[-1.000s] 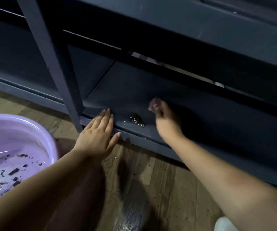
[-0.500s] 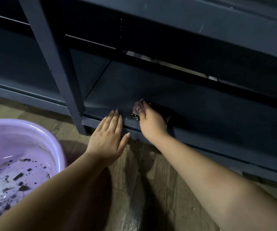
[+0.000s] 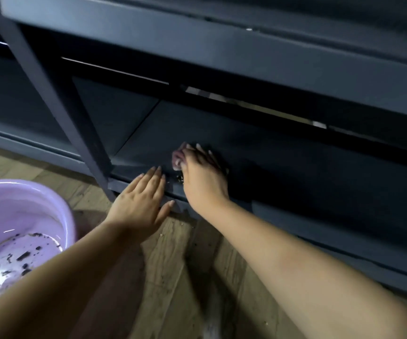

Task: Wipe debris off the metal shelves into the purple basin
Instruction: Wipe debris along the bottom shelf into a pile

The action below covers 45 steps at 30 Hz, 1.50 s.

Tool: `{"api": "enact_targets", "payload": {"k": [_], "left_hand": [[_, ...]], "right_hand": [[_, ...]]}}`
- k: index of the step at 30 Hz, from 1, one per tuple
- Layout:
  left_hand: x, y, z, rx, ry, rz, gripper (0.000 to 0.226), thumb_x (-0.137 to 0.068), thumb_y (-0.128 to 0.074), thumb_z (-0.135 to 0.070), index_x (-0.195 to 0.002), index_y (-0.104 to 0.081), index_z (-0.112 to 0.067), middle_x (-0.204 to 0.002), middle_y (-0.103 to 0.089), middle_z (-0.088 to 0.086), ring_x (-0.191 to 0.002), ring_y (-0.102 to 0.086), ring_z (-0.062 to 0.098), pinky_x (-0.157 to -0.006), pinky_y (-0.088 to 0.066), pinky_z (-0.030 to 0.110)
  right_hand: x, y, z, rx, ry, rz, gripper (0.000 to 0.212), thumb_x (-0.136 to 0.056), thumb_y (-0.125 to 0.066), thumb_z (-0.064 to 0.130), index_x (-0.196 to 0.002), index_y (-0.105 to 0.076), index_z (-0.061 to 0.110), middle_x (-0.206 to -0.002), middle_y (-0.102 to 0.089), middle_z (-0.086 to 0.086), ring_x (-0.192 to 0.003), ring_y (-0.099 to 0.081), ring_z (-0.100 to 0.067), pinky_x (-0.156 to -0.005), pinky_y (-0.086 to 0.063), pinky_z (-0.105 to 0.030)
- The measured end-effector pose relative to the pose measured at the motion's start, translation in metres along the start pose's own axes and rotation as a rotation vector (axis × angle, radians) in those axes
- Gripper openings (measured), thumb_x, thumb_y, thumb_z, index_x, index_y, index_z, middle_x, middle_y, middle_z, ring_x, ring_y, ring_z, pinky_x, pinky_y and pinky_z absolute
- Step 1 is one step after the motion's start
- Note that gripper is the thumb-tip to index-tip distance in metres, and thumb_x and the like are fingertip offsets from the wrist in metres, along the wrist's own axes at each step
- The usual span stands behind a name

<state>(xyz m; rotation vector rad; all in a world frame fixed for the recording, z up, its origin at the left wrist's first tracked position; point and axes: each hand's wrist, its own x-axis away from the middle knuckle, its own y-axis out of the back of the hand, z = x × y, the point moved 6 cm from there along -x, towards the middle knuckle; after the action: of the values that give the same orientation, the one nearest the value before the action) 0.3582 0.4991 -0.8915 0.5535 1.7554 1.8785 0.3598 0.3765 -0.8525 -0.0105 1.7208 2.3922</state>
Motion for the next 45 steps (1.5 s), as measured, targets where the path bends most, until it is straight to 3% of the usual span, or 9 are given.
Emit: {"api": "enact_targets", "payload": {"k": [4,8,11,21,28,32,36,40,45], "left_hand": [[0.003,0.004,-0.014,0.011,0.107,0.004,0.102,-0.069,0.031,-0.065,-0.146,0.002,-0.005,-0.155,0.004,0.009,-0.139,0.012,0.015,-0.11,0.017,0.027],[0.017,0.006,-0.032,-0.015,0.122,-0.075,0.083,-0.097,0.001,-0.056,-0.137,-0.036,0.006,-0.141,-0.043,0.023,-0.134,-0.034,0.029,-0.114,-0.02,0.038],[0.041,0.0,-0.039,-0.004,0.152,-0.034,0.079,-0.101,-0.008,-0.049,-0.127,-0.052,0.011,-0.129,-0.054,0.028,-0.124,-0.048,0.038,-0.108,-0.023,0.039],[0.129,0.021,0.011,-0.005,0.301,-0.084,0.08,-0.101,-0.01,-0.046,-0.12,-0.057,0.016,-0.127,-0.055,0.031,-0.118,-0.054,0.043,-0.11,-0.012,0.03],[0.213,0.037,0.062,-0.009,0.335,-0.04,0.071,-0.1,-0.02,-0.043,-0.117,-0.061,0.013,-0.123,-0.06,0.027,-0.112,-0.06,0.041,-0.102,-0.026,0.038],[0.262,0.048,0.092,0.068,0.55,-0.102,0.089,-0.084,-0.001,-0.053,-0.142,-0.034,0.006,-0.152,-0.028,0.02,-0.142,-0.029,0.03,-0.113,0.002,0.026],[0.308,0.045,0.113,-0.023,0.618,-0.095,0.082,-0.087,-0.014,-0.05,-0.135,-0.044,0.01,-0.144,-0.04,0.025,-0.133,-0.042,0.035,-0.11,-0.021,0.039],[0.36,0.026,0.153,0.141,1.011,0.097,0.071,-0.099,-0.021,-0.049,-0.15,-0.013,0.0,-0.159,-0.007,0.017,-0.148,-0.004,0.025,-0.118,-0.003,0.033],[0.39,0.015,0.167,0.475,1.341,-0.117,0.057,-0.097,-0.047,-0.038,-0.133,-0.04,0.006,-0.139,-0.041,0.021,-0.13,-0.036,0.033,-0.1,-0.032,0.039]], "right_hand": [[-0.008,0.018,0.006,-0.031,0.137,0.027,0.045,-0.103,-0.028,0.033,-0.146,-0.028,0.023,-0.155,-0.024,-0.001,-0.142,-0.019,-0.021,-0.111,-0.019,-0.042],[0.005,0.025,0.014,-0.072,0.239,-0.034,0.042,-0.102,-0.032,0.026,-0.144,-0.033,0.021,-0.154,-0.029,-0.002,-0.142,-0.022,-0.021,-0.111,-0.018,-0.039],[0.012,0.018,0.025,-0.082,0.331,-0.049,0.039,-0.102,-0.035,0.019,-0.14,-0.039,0.018,-0.152,-0.032,0.0,-0.143,-0.02,-0.017,-0.113,-0.01,-0.03],[0.042,0.025,0.091,-0.12,0.404,-0.008,0.042,-0.102,-0.03,0.014,-0.144,-0.033,0.011,-0.154,-0.029,-0.002,-0.144,-0.017,-0.015,-0.115,-0.002,-0.025],[0.077,0.014,0.127,-0.06,0.276,-0.014,0.042,-0.103,-0.027,0.019,-0.144,-0.034,0.013,-0.154,-0.028,-0.001,-0.144,-0.018,-0.014,-0.114,-0.005,-0.024],[0.106,-0.018,0.167,-0.107,0.294,0.038,0.043,-0.102,-0.026,0.018,-0.144,-0.034,0.014,-0.153,-0.031,-0.002,-0.143,-0.02,-0.015,-0.114,-0.008,-0.027],[0.136,-0.05,0.22,-0.075,0.554,0.122,0.061,-0.092,-0.01,0.037,-0.133,-0.049,0.013,-0.144,-0.045,-0.002,-0.136,-0.035,-0.017,-0.11,-0.015,-0.026],[0.147,-0.067,0.247,-0.044,0.643,0.233,0.041,-0.103,-0.028,0.024,-0.141,-0.04,0.015,-0.151,-0.034,0.001,-0.143,-0.022,-0.013,-0.115,-0.009,-0.027],[0.16,-0.073,0.245,-0.062,0.692,0.287,0.042,-0.102,-0.032,0.023,-0.143,-0.036,0.014,-0.154,-0.029,0.0,-0.144,-0.019,-0.013,-0.115,-0.008,-0.024]]}}
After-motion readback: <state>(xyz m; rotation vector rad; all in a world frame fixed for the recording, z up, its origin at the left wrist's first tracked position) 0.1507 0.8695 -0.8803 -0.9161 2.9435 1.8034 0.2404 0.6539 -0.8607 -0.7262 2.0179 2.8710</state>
